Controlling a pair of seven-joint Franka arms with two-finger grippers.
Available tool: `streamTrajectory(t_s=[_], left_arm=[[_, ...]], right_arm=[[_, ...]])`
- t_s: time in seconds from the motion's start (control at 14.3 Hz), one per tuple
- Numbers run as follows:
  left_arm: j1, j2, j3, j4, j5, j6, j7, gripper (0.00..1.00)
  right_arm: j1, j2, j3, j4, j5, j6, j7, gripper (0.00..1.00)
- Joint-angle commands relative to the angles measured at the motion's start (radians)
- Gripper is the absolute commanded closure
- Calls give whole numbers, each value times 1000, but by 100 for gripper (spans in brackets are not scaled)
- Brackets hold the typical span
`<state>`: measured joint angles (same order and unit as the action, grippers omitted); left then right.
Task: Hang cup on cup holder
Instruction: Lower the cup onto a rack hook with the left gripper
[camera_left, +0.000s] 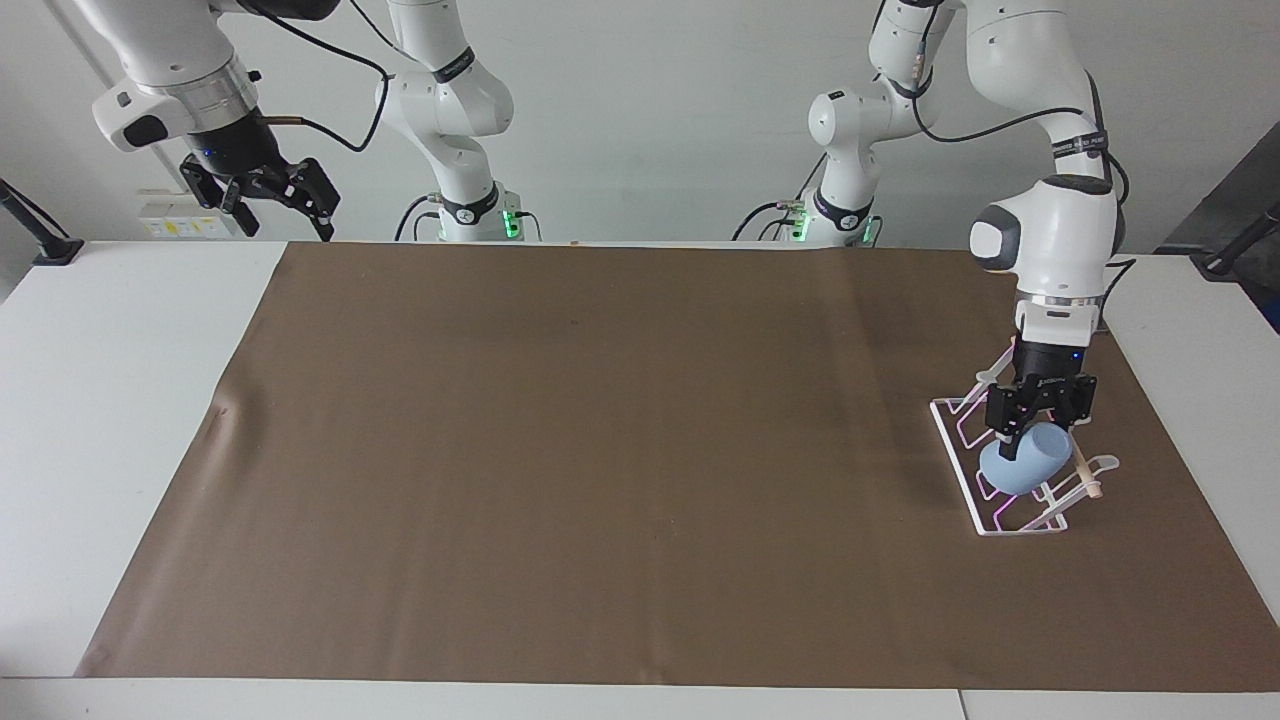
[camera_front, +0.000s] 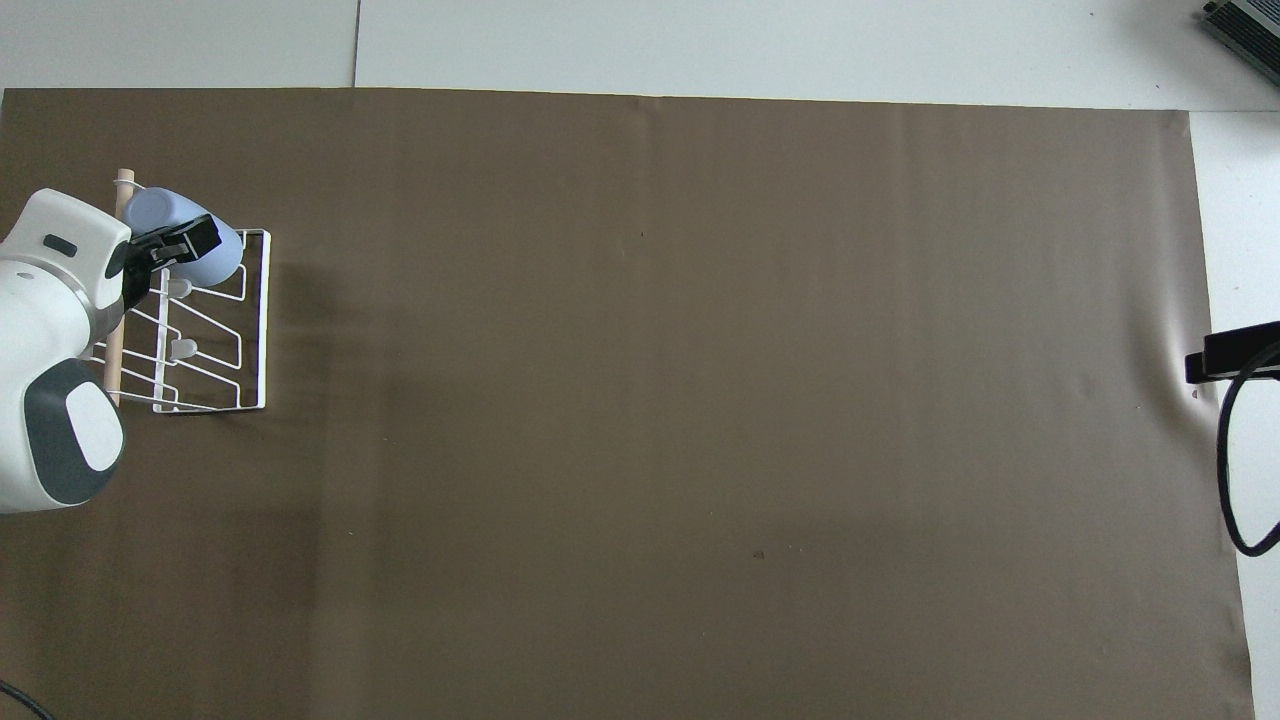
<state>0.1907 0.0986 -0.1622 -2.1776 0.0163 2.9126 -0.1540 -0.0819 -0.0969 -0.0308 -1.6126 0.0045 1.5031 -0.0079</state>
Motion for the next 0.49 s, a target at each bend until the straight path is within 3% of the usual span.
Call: streamTrajectory(t_s=[0.0, 0.42], left_arm=[[12, -23, -2, -41, 22, 8, 11, 100], [13, -27, -2, -45, 22, 2, 10, 100]], right_arm=[[-5, -24, 0, -32, 15, 22, 17, 0], [-5, -24, 0, -33, 15, 23, 17, 0]])
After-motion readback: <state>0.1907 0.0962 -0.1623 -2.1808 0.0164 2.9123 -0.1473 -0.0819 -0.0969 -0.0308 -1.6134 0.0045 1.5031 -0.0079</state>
